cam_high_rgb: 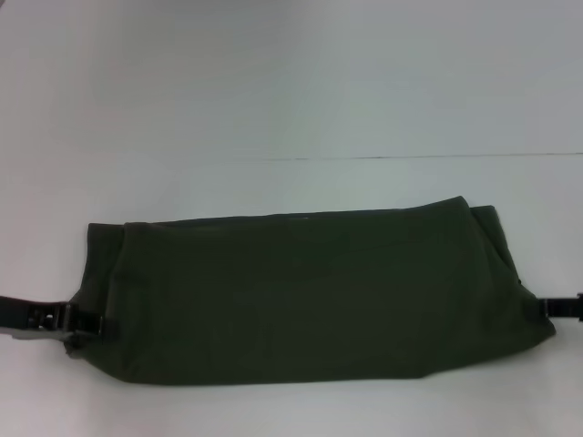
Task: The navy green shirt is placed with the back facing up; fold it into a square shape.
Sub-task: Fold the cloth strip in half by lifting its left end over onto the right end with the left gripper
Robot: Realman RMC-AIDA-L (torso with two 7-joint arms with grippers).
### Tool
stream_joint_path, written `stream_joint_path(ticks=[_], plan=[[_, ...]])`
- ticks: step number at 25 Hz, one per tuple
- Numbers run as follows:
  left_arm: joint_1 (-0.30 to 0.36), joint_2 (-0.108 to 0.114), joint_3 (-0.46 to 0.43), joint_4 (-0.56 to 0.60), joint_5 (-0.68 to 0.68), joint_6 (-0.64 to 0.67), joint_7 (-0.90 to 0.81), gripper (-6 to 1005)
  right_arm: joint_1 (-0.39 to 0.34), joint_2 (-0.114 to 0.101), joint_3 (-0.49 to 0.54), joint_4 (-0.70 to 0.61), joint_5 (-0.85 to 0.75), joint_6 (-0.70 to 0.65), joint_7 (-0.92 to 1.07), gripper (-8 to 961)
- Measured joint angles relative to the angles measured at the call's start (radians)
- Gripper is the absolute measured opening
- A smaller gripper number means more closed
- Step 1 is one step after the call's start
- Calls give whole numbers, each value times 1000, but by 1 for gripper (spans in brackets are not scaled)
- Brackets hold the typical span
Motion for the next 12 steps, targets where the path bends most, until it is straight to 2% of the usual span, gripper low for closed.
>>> stream_joint_path(ticks=[4,10,12], plan=[[-7,8,-1,23,-5,0,0,167,8,-9,55,-6,1,-1,-2,321],[-19,31,-53,61,-77,-16,23,393,35,-21,148,-21,58,21,-62,577],[-20,34,-63,72,-144,-48,53,466,42,-19,155,-22,121,49,-100,621]])
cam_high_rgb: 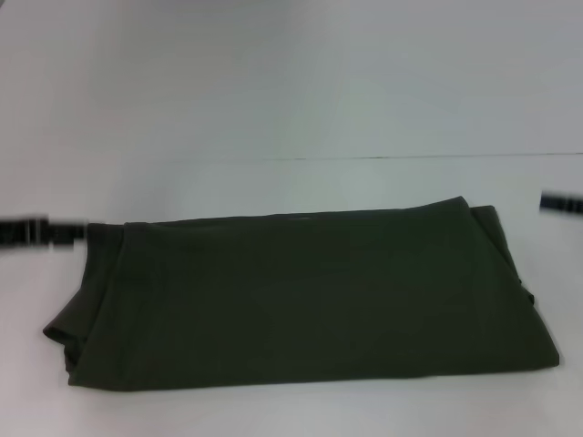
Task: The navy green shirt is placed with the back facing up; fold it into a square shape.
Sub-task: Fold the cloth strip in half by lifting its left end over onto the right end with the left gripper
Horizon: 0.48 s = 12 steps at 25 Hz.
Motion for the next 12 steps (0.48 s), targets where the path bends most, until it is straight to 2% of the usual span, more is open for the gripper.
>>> stream_joint_path(ticks=[2,6,7,9,12], plan=[[1,-1,-4,2,-77,-39,33,539,8,7,-1,1,80,31,-49,666],[16,-17,-4,-20,-252,-111,131,704,25,29,-11,15,212,39,-213,754],[24,-24,-4,-31,-302,-123,164,749,25,29,-11,15,212,39,-213,777],[38,-34,-4,-52,-383,-135,216,841,30,42,-13,16,227,23,-278,821],[65,-50,-4,-84,-495,-139,294,882,33,60,-20,20,230,-14,-377,887]])
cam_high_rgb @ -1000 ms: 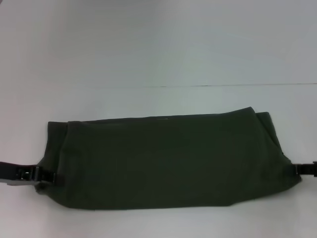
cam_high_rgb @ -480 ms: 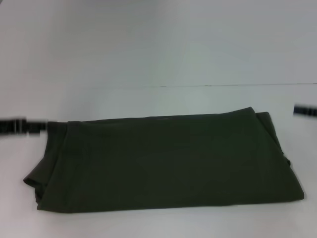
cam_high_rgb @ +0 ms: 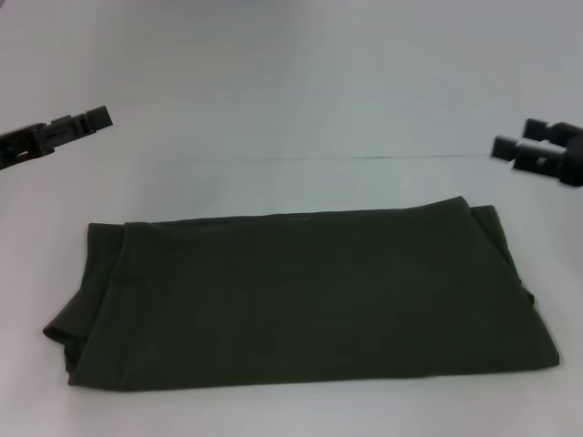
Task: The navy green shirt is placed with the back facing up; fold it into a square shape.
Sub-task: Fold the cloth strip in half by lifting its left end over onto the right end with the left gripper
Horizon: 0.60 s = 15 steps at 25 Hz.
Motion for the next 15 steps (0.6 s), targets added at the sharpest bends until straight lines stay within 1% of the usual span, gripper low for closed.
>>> stream_joint_path(ticks=[2,5,8,11,15], plan=[[16,-9,0,-16,-46,-3,40,910,0,8,-18,8,0,-25,-66,931],[35,-20,6,-32,-72,-11,78,907,1,13,-63,30,-1,-46,-145,931],[49,-25,23,-34,-58,-11,73,907,0,14,-126,51,-4,-48,-204,930],[58,-26,44,-31,-17,-3,27,908,-1,14,-177,67,-5,-46,-245,930],[61,-28,50,-39,31,-7,-35,908,1,14,-196,78,-5,-45,-267,930]])
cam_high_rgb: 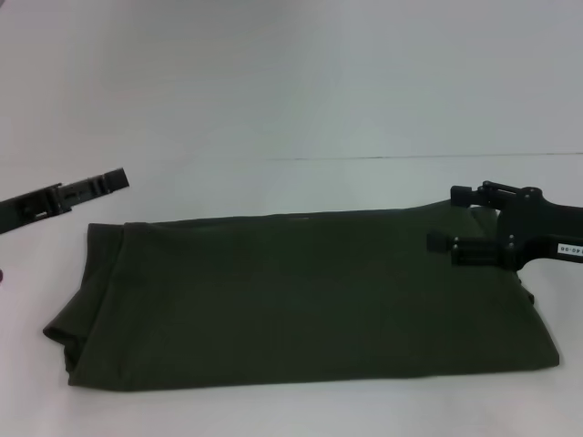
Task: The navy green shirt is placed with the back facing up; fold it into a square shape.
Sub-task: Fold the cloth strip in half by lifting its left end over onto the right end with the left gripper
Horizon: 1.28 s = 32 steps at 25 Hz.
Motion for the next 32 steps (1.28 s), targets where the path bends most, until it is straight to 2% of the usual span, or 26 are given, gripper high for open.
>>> stream_joint_path(ticks=[5,11,15,20,27,32], plan=[[-12,-11,2,-16,-25,-5,23,909,6,4,5,27,5,4,-3,929],[-64,-12,2,-70,-70,-37,99,909,10,26,39,42,10,17,30,929],[-88,-15,14,-106,-120,-68,127,910,30,31,43,47,11,65,44,928],[-90,-14,51,-104,-127,-63,154,910,32,47,41,38,11,55,47,928],[-73,-24,156,-62,-121,-11,211,909,9,23,37,47,1,4,20,927],[-62,-31,159,-39,-137,22,208,905,19,13,55,49,19,-58,39,927]])
